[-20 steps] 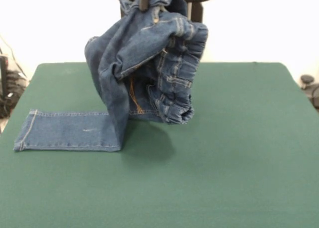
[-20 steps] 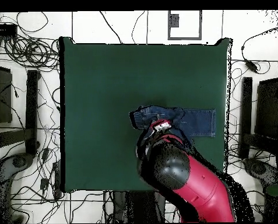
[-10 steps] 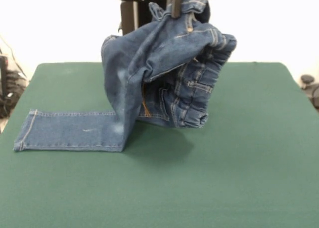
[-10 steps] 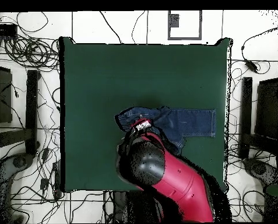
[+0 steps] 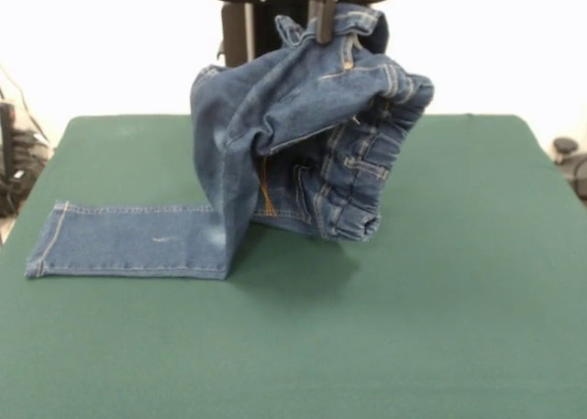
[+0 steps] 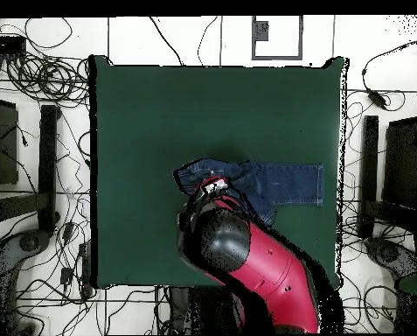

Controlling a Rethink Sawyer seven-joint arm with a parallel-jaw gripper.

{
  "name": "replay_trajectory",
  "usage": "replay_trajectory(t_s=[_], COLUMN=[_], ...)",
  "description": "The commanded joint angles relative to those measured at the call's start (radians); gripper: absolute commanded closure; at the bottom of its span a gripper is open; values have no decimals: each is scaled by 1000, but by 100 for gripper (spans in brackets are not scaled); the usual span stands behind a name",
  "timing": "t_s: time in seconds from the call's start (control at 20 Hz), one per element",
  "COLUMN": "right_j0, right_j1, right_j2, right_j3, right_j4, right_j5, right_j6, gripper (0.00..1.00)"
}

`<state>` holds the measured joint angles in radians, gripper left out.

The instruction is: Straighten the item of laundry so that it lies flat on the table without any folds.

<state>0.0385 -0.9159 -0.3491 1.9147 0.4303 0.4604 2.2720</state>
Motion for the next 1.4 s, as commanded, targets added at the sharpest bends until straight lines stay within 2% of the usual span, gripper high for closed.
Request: replay_trajectory(t_s=[0.05, 0.35, 1.0, 1.3, 1.4], right_j0=[25, 111, 184, 176, 200], right_j1=[2, 19, 6, -6, -6], right_j2=[21, -41, -108, -94, -87], right_j3=[20, -31, -92, -76, -51], right_j4=[64, 69, 74, 76, 83], right_j5=[15, 80, 193, 178, 153], right_j6=[271, 353, 427, 424, 448], gripper=[100, 100, 100, 100, 100])
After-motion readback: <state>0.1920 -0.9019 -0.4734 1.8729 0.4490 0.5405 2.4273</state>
